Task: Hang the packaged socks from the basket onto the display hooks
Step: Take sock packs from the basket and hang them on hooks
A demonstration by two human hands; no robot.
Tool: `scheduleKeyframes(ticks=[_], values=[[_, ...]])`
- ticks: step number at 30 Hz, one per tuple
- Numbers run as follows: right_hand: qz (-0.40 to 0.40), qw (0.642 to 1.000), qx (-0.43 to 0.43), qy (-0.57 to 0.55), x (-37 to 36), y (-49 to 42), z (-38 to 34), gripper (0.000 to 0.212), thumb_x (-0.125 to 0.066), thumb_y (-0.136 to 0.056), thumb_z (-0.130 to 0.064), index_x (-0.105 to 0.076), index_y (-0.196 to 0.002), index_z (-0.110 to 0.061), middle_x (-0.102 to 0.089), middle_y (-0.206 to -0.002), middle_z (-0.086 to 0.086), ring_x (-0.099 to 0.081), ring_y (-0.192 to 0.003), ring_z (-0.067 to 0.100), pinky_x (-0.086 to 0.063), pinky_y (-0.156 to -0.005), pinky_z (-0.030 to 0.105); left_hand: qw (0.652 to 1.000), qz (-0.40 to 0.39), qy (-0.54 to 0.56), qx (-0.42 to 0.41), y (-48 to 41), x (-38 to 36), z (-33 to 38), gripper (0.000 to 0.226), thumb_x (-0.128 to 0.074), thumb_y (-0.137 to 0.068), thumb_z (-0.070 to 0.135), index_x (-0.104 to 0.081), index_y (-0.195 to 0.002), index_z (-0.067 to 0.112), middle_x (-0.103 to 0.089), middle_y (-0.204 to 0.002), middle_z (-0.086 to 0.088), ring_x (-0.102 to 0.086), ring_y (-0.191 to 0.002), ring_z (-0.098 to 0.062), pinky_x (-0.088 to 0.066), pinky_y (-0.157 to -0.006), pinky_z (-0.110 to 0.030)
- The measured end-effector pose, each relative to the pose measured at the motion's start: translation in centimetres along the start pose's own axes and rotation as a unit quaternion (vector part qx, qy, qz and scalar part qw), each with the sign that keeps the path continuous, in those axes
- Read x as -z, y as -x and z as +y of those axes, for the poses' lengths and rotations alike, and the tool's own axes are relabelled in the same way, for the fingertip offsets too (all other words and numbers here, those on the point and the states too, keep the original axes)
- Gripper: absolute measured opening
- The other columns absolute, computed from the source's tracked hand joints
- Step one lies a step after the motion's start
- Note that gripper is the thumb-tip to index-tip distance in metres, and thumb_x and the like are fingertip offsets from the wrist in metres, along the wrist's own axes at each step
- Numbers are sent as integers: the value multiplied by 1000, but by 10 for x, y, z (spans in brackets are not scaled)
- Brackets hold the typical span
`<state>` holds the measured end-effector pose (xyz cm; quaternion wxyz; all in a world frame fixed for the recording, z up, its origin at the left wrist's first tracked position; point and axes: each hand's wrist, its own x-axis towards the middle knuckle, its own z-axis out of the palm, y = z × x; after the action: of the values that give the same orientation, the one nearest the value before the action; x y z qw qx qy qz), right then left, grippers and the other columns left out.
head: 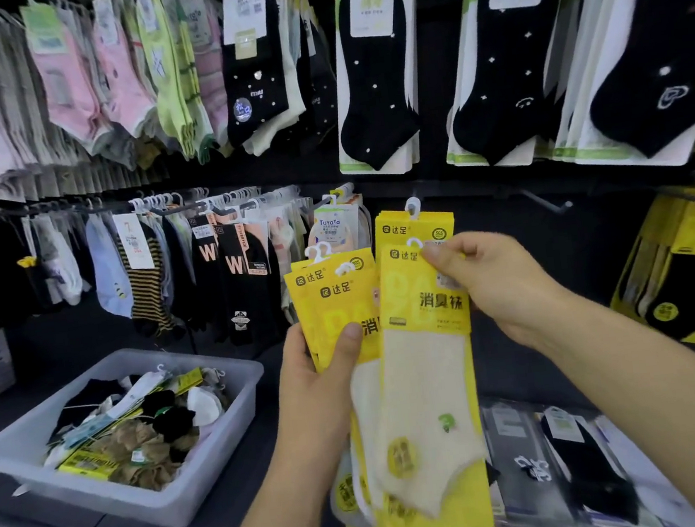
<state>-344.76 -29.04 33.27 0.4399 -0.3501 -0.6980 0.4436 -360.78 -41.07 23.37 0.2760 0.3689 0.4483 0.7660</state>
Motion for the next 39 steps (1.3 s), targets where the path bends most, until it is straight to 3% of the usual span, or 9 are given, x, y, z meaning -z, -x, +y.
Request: scheduleKeyframes(ticks=[3,6,10,19,25,30,33,36,39], values=[[56,992,85,73,5,-8,-13,12,-69,-94,-35,-72,-88,-25,-75,-88,6,-72,-82,21,-58,-76,38,997,23,-61,-43,-2,11,1,27,-79,-80,59,-65,-101,50,-80,-108,14,-78,-97,-8,-63,-72,-26],[64,984,129,105,2,-13,-23,12,-67,-95,-37,-70,-86,-30,-72,-79,-1,-69,-71,10,-56,-67,32,993,36,-93,-60,-4,18,-1,20,-79,-90,49,-64,-103,51,-79,-106,18,-77,-95,-2,-60,-72,-24],[91,984,113,107,-3,-25,-31,16,-67,-95,-40,-69,-85,-28,-64,-66,-10,-59,-62,1,-47,-60,25,993,37,-90,-61,-5,20,0,17,-77,-91,43,-65,-98,52,-79,-104,18,-77,-92,-1,-59,-70,-14],[84,980,82,163,-3,-28,-20,17,-68,-94,-41,-70,-86,-27,-72,-81,-3,-67,-71,9,-55,-60,30,989,43,-120,-81,-5,30,11,33,-72,-84,50,-62,-112,36,-76,-101,28,-72,-91,9,-54,-67,-6],[152,961,102,209,-4,-32,-13,23,-76,-86,-45,-67,-85,-24,-67,-69,-9,-62,-66,4,-46,-57,26,977,35,-188,-93,-6,38,12,19,-70,-94,47,-58,-110,48,-74,-107,30,-71,-96,9,-56,-70,-17],[156,953,83,246,-2,-30,-4,33,-80,-84,-35,-60,-107,-21,-64,-102,0,-65,-88,16,-57,-77,38,984,14,-156,-83,-1,32,12,26,-69,-87,57,-60,-110,51,-76,-111,22,-74,-99,2,-60,-77,-24],[203,941,111,246,-5,-14,1,34,-77,-85,-39,-54,-103,-21,-55,-106,-1,-58,-87,14,-51,-74,32,994,0,-90,-64,0,23,10,20,-74,-88,48,-65,-106,46,-79,-111,14,-78,-99,-8,-63,-73,-23],[125,977,90,145,-21,9,2,35,-71,-85,-54,-61,-80,-21,-63,-79,-8,-59,-70,4,-47,-63,30,997,-4,-53,-53,2,11,11,22,-76,-84,48,-67,-104,44,-80,-109,11,-79,-96,-10,-61,-72,-19],[4,996,28,80,-38,26,7,42,-79,-76,-53,-65,-78,-13,-64,-71,-2,-60,-66,11,-55,-64,41,999,-11,-20,-45,3,2,9,27,-79,-82,44,-67,-106,39,-81,-108,8,-79,-95,-11,-62,-69,-20]])
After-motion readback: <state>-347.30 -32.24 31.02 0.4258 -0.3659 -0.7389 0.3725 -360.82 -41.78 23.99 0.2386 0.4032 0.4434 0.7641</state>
